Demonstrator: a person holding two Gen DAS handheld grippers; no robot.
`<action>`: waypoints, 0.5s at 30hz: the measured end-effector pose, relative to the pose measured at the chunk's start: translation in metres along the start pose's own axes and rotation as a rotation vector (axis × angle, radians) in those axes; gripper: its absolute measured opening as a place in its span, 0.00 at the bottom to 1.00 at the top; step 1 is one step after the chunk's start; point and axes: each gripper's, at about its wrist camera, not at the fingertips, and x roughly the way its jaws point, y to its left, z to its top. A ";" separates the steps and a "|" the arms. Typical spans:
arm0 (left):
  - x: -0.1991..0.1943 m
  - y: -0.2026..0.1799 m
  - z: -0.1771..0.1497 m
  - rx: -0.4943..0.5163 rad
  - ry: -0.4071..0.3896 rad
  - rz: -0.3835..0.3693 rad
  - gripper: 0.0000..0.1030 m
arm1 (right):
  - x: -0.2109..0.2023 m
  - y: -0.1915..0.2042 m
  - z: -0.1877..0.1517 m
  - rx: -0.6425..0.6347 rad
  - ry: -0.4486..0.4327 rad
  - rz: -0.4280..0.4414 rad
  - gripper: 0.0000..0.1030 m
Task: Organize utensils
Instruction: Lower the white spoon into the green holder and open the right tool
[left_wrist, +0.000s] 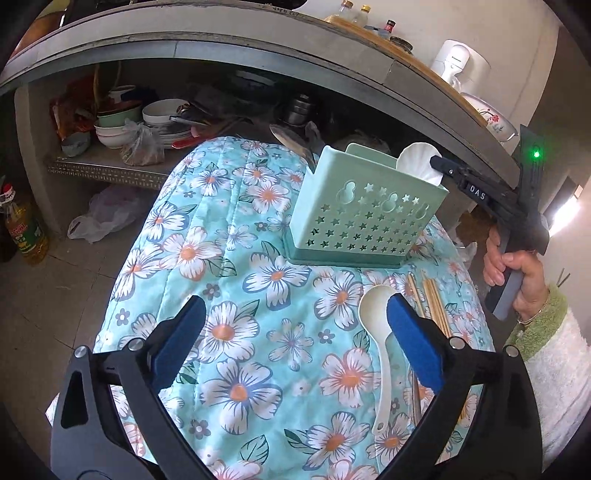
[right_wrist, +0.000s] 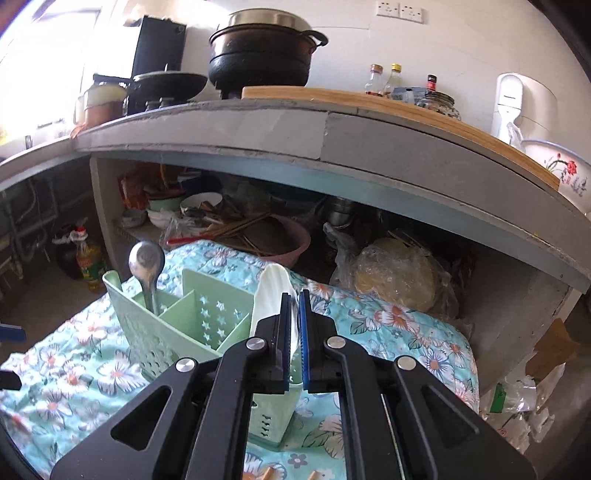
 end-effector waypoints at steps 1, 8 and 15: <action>0.000 0.000 0.000 -0.002 0.001 -0.009 0.92 | -0.002 0.003 -0.001 -0.016 0.000 -0.004 0.05; -0.003 -0.003 -0.006 0.018 -0.003 0.002 0.92 | -0.027 0.006 -0.009 0.008 0.010 0.015 0.38; -0.005 -0.011 -0.012 0.073 -0.026 -0.013 0.92 | -0.073 -0.006 -0.031 0.205 0.035 0.110 0.40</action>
